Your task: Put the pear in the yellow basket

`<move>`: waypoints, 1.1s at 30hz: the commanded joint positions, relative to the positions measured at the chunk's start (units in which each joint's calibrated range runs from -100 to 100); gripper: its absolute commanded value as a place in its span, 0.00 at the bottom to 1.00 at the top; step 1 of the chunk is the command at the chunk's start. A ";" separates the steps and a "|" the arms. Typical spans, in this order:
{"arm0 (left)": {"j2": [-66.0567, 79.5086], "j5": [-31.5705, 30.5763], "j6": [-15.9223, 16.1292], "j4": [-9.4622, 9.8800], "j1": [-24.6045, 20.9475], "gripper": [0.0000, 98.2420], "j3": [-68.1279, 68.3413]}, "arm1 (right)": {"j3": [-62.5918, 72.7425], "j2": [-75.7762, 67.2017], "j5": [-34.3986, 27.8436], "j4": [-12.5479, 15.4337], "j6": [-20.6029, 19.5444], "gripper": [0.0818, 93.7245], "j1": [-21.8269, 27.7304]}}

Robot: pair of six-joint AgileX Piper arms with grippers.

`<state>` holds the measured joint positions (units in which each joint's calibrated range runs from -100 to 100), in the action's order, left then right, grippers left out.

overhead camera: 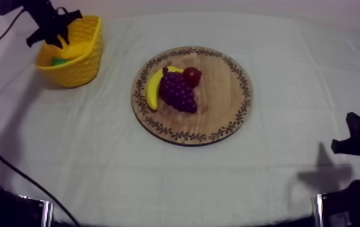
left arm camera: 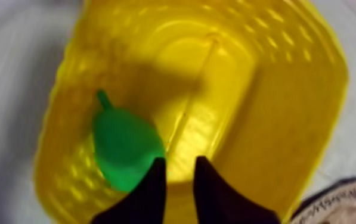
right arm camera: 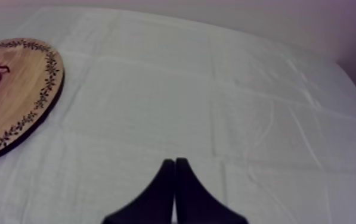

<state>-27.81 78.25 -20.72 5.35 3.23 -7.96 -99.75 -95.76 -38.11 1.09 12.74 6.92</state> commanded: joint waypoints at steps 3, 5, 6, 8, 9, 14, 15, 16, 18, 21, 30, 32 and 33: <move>14.34 -6.71 1.44 -0.14 0.81 0.03 14.02 | -0.03 0.01 -0.03 0.00 -0.01 0.00 -0.03; 20.15 -10.48 2.36 -0.25 1.45 0.02 20.01 | -0.03 0.01 -0.03 0.00 -0.01 0.00 -0.03; 22.90 -12.27 2.59 -0.25 1.79 0.02 23.02 | -0.03 0.01 -0.03 0.00 -0.01 0.00 -0.03; 28.18 -16.29 3.00 -0.47 2.24 0.01 29.29 | -0.03 0.01 -0.03 0.00 -0.01 0.00 -0.03; 30.82 -18.88 3.52 -0.80 2.34 0.01 32.80 | -0.03 0.01 -0.03 0.00 0.00 0.00 -0.03; 43.13 -32.07 7.80 -2.86 2.43 0.00 51.22 | -0.03 0.01 -0.03 0.00 -0.01 0.00 -0.03; 45.42 -33.82 8.58 -3.10 2.48 0.00 54.35 | -0.03 0.01 -0.03 0.00 -0.01 0.00 -0.03; 47.62 -35.14 9.22 -3.34 2.52 0.00 57.17 | -0.03 0.01 -0.03 0.00 -0.01 0.00 -0.03; 51.80 -36.89 10.06 -3.68 2.46 0.00 62.09 | -0.03 0.01 -0.03 0.00 -0.01 0.00 -0.03; 58.03 -38.95 11.43 -3.96 2.36 0.00 68.53 | -0.03 0.01 -0.03 0.00 -0.01 0.00 -0.03; 78.08 -50.37 19.84 -8.21 1.71 0.00 90.68 | -0.03 0.01 -0.03 0.00 -0.01 0.00 -0.03; 83.95 -52.85 22.53 -10.18 0.93 0.00 96.48 | -0.03 0.01 -0.03 0.00 0.01 0.00 -0.03; 87.39 -53.34 23.30 -10.77 0.39 0.00 99.19 | -0.03 0.01 -0.03 0.00 0.00 0.00 -0.03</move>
<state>49.37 26.68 -0.86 -4.21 4.20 80.96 -99.75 -95.76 -38.11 1.09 12.74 6.92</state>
